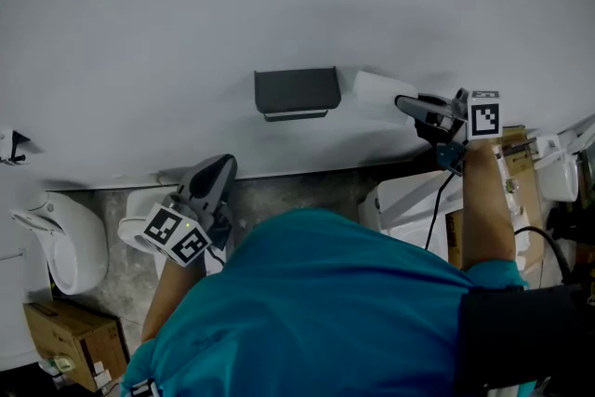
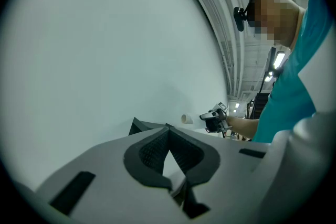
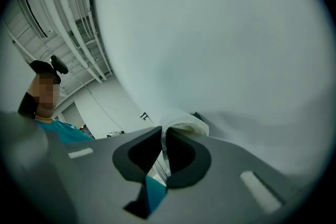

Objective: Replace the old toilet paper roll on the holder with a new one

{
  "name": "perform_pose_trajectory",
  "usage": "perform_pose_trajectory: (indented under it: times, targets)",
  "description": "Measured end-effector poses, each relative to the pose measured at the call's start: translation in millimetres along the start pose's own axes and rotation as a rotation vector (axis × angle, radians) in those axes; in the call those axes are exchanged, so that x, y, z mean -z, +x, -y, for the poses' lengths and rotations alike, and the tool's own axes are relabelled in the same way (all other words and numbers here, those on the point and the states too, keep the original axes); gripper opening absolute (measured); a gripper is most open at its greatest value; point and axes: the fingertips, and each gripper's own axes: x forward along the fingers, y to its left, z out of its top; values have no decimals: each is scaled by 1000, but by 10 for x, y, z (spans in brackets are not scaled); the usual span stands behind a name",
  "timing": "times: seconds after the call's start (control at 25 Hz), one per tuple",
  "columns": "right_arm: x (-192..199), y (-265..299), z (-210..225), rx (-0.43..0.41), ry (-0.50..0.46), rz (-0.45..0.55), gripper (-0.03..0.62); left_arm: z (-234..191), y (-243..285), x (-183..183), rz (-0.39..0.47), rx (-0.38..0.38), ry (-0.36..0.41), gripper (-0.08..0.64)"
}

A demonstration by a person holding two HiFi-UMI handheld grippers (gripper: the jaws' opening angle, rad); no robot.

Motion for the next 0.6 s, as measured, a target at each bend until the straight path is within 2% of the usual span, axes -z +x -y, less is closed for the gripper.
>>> perform_pose_trajectory:
  times: [0.12,0.36,0.6]
  targets:
    - [263,-224,73,15,3,-19,18,232,64,96,-5,12,8,8]
    - [567,-122,317,42,44,-85,18,222,79,128,-9,9,7,9]
    - [747,52,441,64,41,-164,18,249,58,115,-6,-3,7,9]
